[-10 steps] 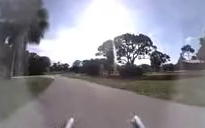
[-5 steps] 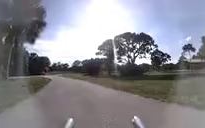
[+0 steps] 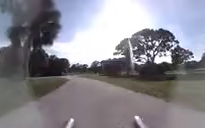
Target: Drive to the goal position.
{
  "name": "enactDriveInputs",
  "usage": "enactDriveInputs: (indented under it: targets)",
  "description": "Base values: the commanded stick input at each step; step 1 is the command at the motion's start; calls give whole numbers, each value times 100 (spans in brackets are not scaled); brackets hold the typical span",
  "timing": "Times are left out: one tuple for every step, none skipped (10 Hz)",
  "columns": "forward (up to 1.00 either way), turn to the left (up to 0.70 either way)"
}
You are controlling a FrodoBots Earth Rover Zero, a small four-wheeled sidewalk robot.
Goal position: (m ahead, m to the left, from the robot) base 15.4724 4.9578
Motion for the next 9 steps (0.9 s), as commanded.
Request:
enactDriveInputs:
  targets:
    - [70,0]
    - [70,0]
    - [70,0]
    - [70,0]
    - [70,0]
    - [70,0]
    - [70,0]
    - [70,0]
    - [70,0]
